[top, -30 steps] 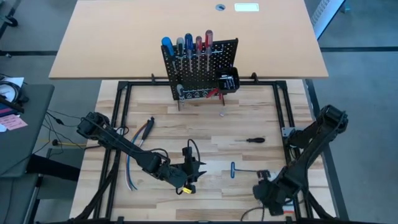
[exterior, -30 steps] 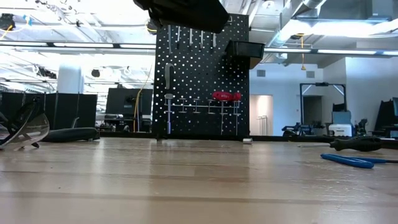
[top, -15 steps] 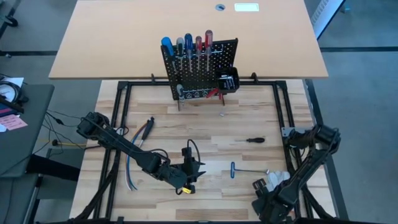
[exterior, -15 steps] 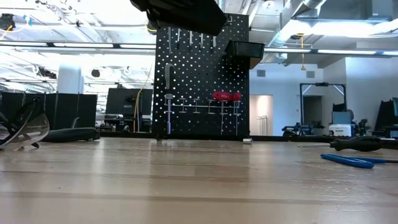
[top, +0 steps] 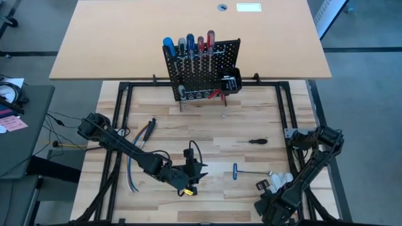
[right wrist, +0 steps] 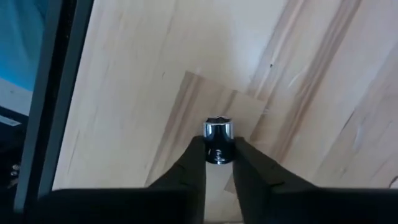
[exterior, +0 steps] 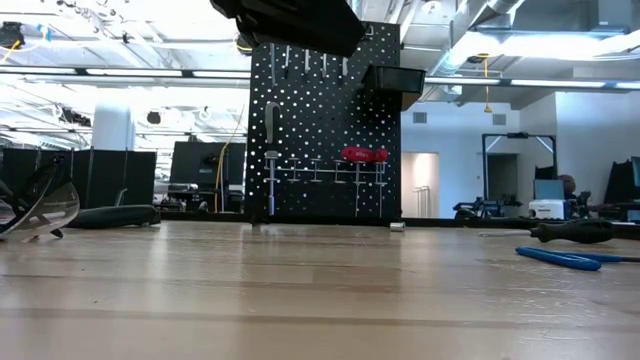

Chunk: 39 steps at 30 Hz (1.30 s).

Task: Hang tools onto peg board
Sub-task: Put the socket into the black bin on the pegboard

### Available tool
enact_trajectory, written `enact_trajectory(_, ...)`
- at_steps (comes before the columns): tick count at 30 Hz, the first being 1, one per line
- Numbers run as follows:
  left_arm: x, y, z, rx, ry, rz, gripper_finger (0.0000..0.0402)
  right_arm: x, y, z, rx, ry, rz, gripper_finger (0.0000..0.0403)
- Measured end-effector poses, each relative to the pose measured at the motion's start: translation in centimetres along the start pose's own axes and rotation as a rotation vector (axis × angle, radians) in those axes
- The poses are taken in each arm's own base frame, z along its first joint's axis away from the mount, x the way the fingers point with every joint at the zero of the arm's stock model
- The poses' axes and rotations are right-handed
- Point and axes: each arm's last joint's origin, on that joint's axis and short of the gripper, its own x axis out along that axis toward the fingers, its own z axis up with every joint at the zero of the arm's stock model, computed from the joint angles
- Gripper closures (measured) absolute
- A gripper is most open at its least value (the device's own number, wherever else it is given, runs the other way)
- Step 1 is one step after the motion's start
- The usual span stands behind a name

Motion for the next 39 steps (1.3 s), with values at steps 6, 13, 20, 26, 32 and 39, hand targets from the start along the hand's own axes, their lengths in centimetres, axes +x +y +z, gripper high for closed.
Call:
enact_trajectory(6,-0.6,-0.2,-1.5,0.035,0.109,0.06,0.0265,-0.1,-1.7,1.3,0.069,-0.019,-0.009,0.0357)
enact_trajectory(13,-1.7,-0.3,-2.7,0.055,0.122,0.274,0.0265,-4.1,-5.8,4.1,0.098,-0.172,-0.161,0.0357)
enact_trajectory(20,-1.9,-0.7,-3.0,0.057,0.116,0.263,0.0265,-10.4,-10.4,3.7,0.197,-0.372,-0.25,0.0357)
enact_trajectory(26,-1.7,-0.8,-4.8,0.039,0.082,0.25,0.0265,-17.4,-16.9,3.4,0.29,-0.593,-0.507,0.0357)
enact_trajectory(32,-1.3,-0.5,-5.0,0.027,0.055,0.256,0.0265,-25.8,-25.7,2.6,0.51,-0.768,-0.798,0.0357)
enact_trajectory(39,-1.4,-0.8,-4.9,0.032,0.045,0.244,0.0265,-28.0,-33.8,-1.4,0.752,-0.735,-0.837,0.035)
